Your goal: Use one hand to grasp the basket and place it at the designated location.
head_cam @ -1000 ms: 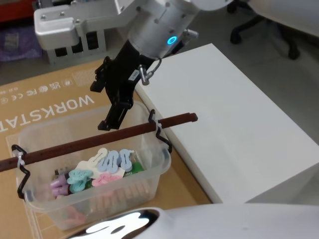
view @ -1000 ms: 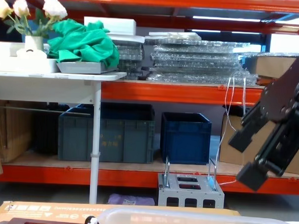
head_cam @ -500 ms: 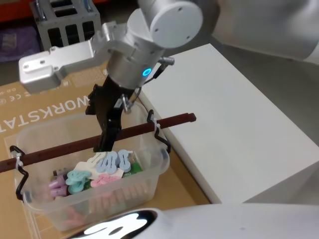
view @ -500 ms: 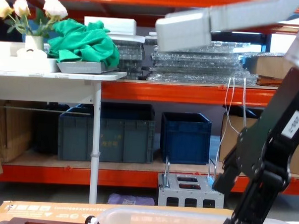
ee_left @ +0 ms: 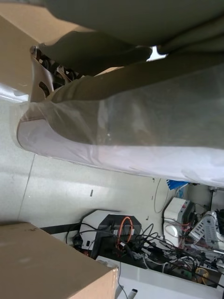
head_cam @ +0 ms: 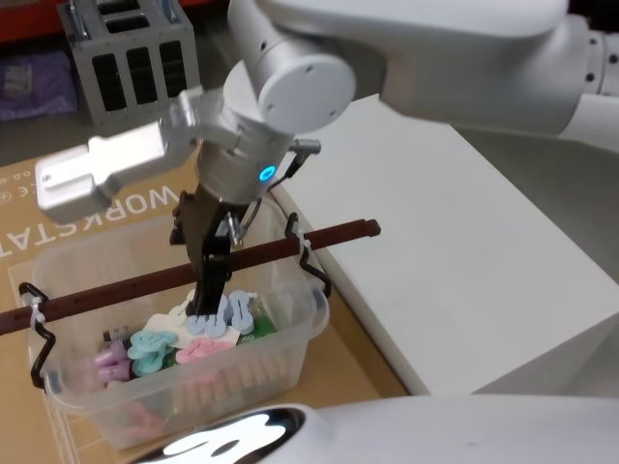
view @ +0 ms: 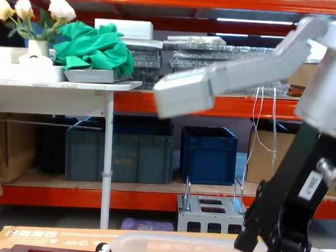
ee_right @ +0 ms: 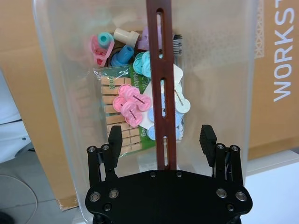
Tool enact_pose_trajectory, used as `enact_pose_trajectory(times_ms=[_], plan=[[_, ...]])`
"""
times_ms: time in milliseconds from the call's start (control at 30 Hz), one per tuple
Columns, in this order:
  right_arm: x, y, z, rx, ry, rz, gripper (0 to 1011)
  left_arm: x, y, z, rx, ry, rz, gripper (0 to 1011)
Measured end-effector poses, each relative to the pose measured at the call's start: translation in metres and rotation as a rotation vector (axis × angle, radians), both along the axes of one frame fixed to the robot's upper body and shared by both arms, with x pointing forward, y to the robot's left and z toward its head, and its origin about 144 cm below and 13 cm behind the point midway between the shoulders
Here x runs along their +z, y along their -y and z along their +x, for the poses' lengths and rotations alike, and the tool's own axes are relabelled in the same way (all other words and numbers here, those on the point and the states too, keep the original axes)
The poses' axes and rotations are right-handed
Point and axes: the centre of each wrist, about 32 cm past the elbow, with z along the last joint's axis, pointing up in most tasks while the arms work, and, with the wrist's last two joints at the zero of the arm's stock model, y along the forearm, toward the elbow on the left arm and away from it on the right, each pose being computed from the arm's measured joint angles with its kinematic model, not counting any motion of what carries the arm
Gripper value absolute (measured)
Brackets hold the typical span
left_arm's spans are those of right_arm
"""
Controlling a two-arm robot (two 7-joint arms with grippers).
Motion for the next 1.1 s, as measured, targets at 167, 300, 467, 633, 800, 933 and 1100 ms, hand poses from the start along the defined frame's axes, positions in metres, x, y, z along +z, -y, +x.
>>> enact_pose_trajectory(times_ms=[167,300,467,633,800,933,1100], plan=[[-0.008,-0.005,0.001,0.002,0.0,-0.023,1000,0.0,0.0,0.0,0.0,0.0,0.0,0],[-0.015,-0.007,0.002,0.0,-0.001,-0.039,1000,0.0,0.0,0.0,0.0,0.0,0.0,0],[-0.018,-0.009,0.002,0.0,-0.001,-0.048,1001,0.0,0.0,0.0,0.0,0.0,0.0,0],[-0.022,-0.011,0.003,-0.001,-0.001,-0.058,1001,0.0,0.0,0.0,0.0,0.0,0.0,0],[-0.024,-0.013,0.003,-0.01,0.001,-0.063,994,0.0,0.0,0.0,0.0,0.0,0.0,0],[-0.023,-0.014,0.004,-0.011,0.0,-0.064,903,0.0,0.0,0.0,0.0,0.0,0.0,0],[-0.023,-0.012,0.004,-0.005,-0.004,-0.059,784,0.0,0.0,0.0,0.0,0.0,0.0,0]])
